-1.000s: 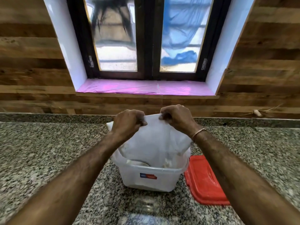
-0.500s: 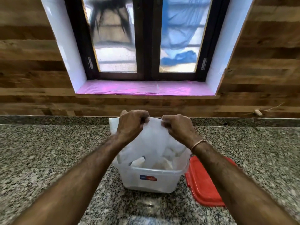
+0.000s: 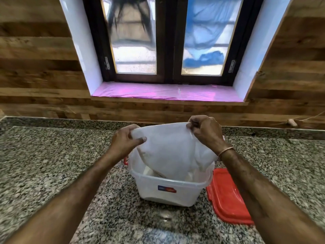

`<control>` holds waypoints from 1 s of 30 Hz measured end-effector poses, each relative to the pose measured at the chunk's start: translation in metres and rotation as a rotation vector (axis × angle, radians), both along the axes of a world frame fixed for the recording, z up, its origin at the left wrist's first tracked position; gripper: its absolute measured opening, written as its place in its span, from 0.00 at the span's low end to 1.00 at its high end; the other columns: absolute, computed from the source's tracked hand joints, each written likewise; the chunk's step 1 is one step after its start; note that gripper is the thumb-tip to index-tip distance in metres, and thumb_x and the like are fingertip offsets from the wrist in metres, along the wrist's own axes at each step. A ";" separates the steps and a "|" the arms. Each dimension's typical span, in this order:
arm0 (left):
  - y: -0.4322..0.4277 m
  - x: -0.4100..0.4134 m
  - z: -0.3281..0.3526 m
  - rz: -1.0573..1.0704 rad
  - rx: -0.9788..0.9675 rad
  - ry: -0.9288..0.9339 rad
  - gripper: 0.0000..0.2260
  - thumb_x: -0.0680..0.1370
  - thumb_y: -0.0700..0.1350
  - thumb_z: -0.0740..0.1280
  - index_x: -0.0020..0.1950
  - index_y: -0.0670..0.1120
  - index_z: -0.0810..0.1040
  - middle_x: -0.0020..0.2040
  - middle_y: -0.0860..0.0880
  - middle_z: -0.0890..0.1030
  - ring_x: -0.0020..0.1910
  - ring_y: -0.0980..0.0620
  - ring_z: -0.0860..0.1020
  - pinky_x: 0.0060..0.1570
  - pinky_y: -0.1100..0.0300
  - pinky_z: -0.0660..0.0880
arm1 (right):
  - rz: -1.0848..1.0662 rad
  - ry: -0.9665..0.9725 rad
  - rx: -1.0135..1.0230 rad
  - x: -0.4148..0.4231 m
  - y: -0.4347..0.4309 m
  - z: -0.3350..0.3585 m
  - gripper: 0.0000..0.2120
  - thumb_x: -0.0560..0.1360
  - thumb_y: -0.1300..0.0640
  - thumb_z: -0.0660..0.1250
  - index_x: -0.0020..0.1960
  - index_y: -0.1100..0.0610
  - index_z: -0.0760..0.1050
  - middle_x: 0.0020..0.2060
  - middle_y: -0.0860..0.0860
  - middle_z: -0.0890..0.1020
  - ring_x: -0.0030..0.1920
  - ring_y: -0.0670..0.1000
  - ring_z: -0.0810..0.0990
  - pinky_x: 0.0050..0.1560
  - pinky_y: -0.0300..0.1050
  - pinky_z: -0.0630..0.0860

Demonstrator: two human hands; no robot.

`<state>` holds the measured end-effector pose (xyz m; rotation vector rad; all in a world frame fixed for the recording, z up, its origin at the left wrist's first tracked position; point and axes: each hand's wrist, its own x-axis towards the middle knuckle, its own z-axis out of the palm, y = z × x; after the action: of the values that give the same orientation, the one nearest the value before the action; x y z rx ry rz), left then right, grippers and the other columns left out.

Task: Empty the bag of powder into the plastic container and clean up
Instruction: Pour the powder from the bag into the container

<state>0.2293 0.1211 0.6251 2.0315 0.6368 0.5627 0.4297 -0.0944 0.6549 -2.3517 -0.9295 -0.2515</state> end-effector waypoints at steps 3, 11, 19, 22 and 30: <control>-0.007 -0.003 0.005 -0.024 -0.446 -0.269 0.03 0.76 0.38 0.74 0.48 0.44 0.84 0.43 0.47 0.87 0.43 0.49 0.85 0.40 0.57 0.81 | 0.136 0.231 0.128 0.014 -0.004 0.007 0.12 0.70 0.44 0.78 0.51 0.43 0.82 0.47 0.41 0.85 0.45 0.44 0.83 0.44 0.48 0.81; -0.014 0.010 0.019 0.060 -0.915 -0.513 0.05 0.78 0.37 0.72 0.46 0.46 0.83 0.42 0.47 0.87 0.41 0.49 0.87 0.43 0.46 0.84 | 0.267 1.051 0.898 0.002 -0.055 -0.049 0.40 0.61 0.35 0.80 0.67 0.53 0.75 0.61 0.54 0.84 0.59 0.53 0.85 0.54 0.54 0.84; 0.002 0.010 0.003 -0.005 -0.671 -0.337 0.14 0.76 0.45 0.73 0.61 0.44 0.80 0.53 0.47 0.87 0.51 0.47 0.86 0.43 0.56 0.84 | 0.028 0.800 0.906 0.017 -0.032 -0.037 0.09 0.75 0.66 0.73 0.53 0.69 0.81 0.45 0.59 0.85 0.44 0.55 0.83 0.51 0.56 0.81; -0.001 -0.002 -0.020 -0.053 -0.549 -0.151 0.18 0.74 0.43 0.76 0.62 0.40 0.81 0.54 0.45 0.87 0.54 0.46 0.86 0.50 0.54 0.83 | 0.107 0.804 0.938 0.021 -0.028 -0.018 0.05 0.73 0.64 0.74 0.48 0.62 0.81 0.41 0.54 0.87 0.40 0.51 0.85 0.48 0.51 0.82; 0.003 0.015 -0.007 0.034 -0.768 -0.406 0.08 0.76 0.34 0.72 0.54 0.33 0.81 0.47 0.40 0.86 0.41 0.47 0.85 0.44 0.55 0.85 | 0.237 0.790 0.476 0.007 -0.038 -0.054 0.14 0.74 0.69 0.73 0.59 0.65 0.82 0.50 0.52 0.88 0.52 0.52 0.86 0.59 0.49 0.82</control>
<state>0.2447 0.1237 0.6181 1.1491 0.5289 0.6088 0.4365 -0.1320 0.6013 -1.6498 -0.6402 0.4752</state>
